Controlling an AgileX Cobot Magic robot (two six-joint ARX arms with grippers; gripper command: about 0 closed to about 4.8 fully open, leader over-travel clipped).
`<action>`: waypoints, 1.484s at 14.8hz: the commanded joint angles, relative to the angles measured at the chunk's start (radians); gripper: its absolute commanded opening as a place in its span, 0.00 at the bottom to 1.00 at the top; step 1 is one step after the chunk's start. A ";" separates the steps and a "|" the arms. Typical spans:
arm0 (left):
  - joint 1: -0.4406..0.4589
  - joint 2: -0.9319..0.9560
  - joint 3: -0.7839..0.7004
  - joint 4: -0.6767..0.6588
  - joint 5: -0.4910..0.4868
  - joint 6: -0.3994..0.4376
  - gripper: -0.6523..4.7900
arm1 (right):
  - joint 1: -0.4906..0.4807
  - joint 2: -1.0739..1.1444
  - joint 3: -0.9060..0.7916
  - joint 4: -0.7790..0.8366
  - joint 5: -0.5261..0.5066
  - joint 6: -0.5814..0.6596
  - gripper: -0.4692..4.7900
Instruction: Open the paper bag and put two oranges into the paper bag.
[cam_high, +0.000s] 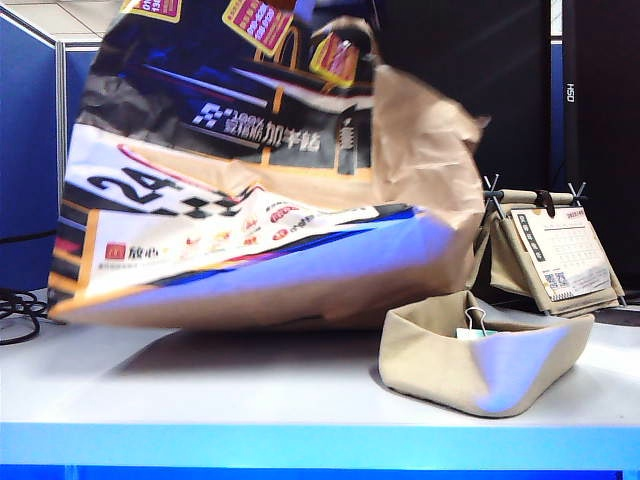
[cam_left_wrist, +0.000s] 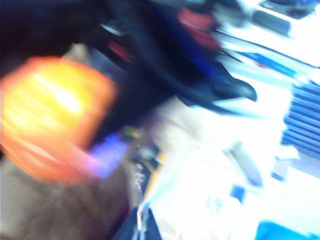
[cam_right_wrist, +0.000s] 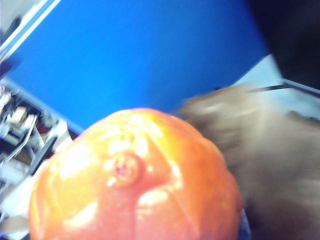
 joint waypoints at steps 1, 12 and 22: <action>0.000 -0.003 0.005 -0.011 0.023 0.011 0.11 | -0.020 0.027 0.005 0.041 -0.001 0.037 0.08; 0.000 -0.003 0.005 -0.013 0.082 0.015 0.11 | -0.026 0.050 0.005 0.149 -0.113 0.167 0.91; 0.000 -0.003 0.005 0.017 -0.001 0.015 0.11 | -0.043 0.048 0.041 0.204 -0.083 0.212 0.66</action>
